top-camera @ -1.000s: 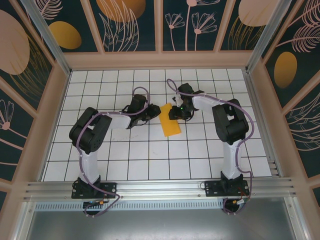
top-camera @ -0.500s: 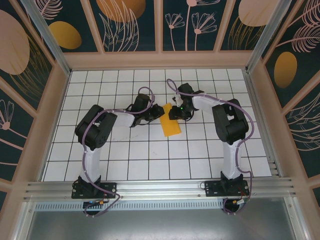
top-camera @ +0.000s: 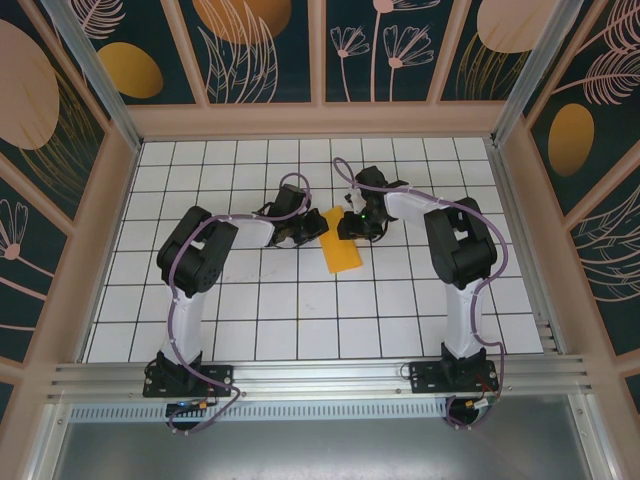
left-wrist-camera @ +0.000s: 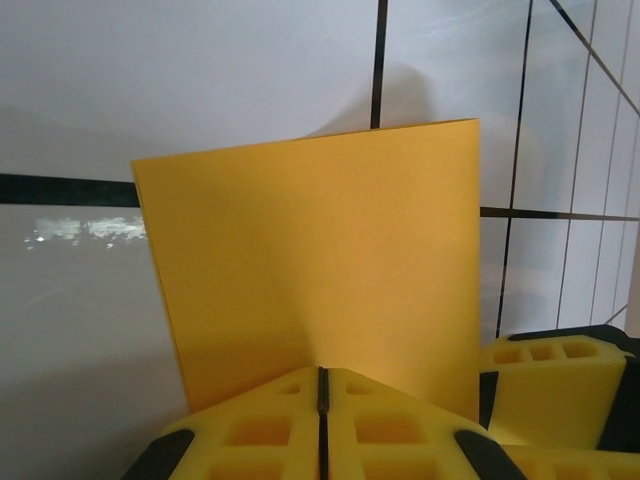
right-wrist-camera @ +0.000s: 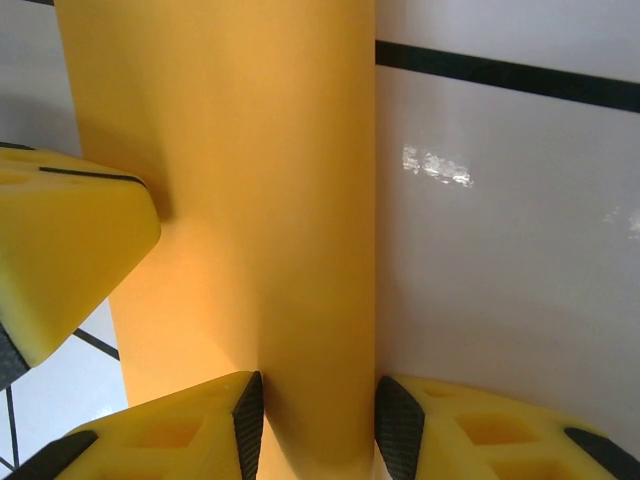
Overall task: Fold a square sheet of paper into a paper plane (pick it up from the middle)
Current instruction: Hold the square sheet of paper at the center of the table, then fold the square sheet of paper in half at the center of the table.
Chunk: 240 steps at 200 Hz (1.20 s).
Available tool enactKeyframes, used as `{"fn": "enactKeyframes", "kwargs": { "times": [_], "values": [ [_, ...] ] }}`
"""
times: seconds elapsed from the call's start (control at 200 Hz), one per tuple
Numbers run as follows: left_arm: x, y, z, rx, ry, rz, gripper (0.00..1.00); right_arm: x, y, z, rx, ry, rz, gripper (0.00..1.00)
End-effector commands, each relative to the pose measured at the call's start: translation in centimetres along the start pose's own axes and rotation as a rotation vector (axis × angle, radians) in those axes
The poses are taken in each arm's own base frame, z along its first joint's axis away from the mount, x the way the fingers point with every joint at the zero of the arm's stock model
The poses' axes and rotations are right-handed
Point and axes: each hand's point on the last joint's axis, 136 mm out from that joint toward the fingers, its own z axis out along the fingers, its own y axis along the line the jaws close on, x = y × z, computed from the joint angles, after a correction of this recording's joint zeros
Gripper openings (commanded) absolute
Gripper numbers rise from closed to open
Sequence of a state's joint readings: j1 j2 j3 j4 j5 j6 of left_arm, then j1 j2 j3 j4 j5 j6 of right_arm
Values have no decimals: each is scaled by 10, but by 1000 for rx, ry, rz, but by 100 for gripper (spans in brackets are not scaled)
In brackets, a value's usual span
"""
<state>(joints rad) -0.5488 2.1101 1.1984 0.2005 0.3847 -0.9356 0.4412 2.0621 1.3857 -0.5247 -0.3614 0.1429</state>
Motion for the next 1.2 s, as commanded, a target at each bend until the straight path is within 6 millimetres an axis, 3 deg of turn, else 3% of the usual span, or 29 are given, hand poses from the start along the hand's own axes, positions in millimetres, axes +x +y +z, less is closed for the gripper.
{"fn": "enactKeyframes", "kwargs": {
  "times": [0.0, 0.18, 0.325, 0.41, 0.51, 0.616, 0.761, 0.921, 1.196],
  "values": [
    [23, 57, 14, -184, 60, -52, 10, 36, -49, 40, 173, 114, 35, 42],
    [34, 80, 15, -269, 93, -78, 8, 19, -32, 19, 116, 51, 52, 43],
    [39, 90, 14, -310, 104, -89, 8, -12, -12, -26, 44, -86, 92, 47],
    [41, 94, 14, -321, 110, -97, 8, -25, -11, -53, 4, -140, 127, 48],
    [43, 98, 14, -332, 112, -102, 7, -33, -2, -70, -48, -174, 114, 47],
    [44, 101, 14, -342, 114, -107, 6, -31, 16, -66, -129, -149, 85, 42],
    [45, 103, 14, -345, 114, -113, 5, -32, 35, -53, -202, -114, 72, 19],
    [46, 105, 14, -351, 116, -119, 4, -35, 48, -36, -238, -76, 62, 4],
    [48, 107, 15, -358, 121, -131, 1, -39, 35, -7, -205, -22, 67, 0]
  ]
}}
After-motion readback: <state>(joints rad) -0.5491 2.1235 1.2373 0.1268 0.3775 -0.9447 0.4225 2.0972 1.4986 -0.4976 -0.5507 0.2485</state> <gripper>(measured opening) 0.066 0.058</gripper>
